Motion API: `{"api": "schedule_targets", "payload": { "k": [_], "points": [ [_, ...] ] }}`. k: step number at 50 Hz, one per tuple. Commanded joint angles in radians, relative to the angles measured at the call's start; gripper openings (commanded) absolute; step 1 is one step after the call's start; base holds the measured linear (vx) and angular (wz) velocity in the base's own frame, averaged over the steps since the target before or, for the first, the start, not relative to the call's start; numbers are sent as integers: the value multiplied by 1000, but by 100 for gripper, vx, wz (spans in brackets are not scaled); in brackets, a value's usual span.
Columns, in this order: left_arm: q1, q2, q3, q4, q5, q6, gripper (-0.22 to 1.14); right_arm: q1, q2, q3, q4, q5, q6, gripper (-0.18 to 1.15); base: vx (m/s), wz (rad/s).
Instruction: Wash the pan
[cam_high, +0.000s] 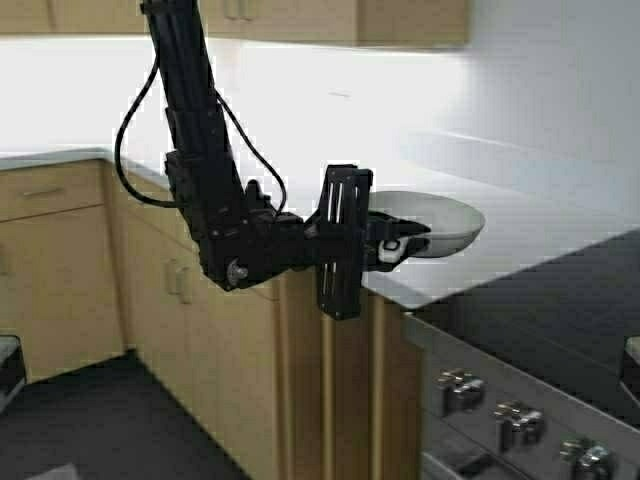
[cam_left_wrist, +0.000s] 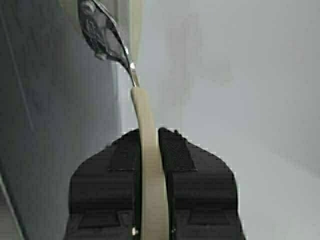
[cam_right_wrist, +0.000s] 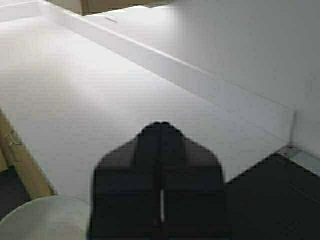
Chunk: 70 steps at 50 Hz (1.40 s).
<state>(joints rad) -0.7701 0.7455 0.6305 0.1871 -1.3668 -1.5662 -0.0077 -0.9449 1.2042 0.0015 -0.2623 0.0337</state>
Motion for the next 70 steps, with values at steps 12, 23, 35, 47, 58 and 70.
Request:
{"api": "schedule_targets", "payload": {
  "k": [12,23,35,47,58,70],
  "points": [
    [2,-64,35,-8,-28,28,2,2,8,-23,-3,31,0,7,4,54],
    [2,-58,31,-8,-28,31,2,12,32,-34,-2,34,0,7,4,57],
    [9,-28,23,-8,-29,41,2,12,32,-38,-2,43,0,7,4,54],
    [72,-3,44,17,-69,34,2,31,11,-2,-3,48,-3,7,5,70],
    [87,-8,51,26,-77,32,2,41,9,0,-14,58,-23,7,5,75],
    [87,-6,51,34,-91,32,2,41,9,3,-14,49,-15,7,7,71]
  ]
}}
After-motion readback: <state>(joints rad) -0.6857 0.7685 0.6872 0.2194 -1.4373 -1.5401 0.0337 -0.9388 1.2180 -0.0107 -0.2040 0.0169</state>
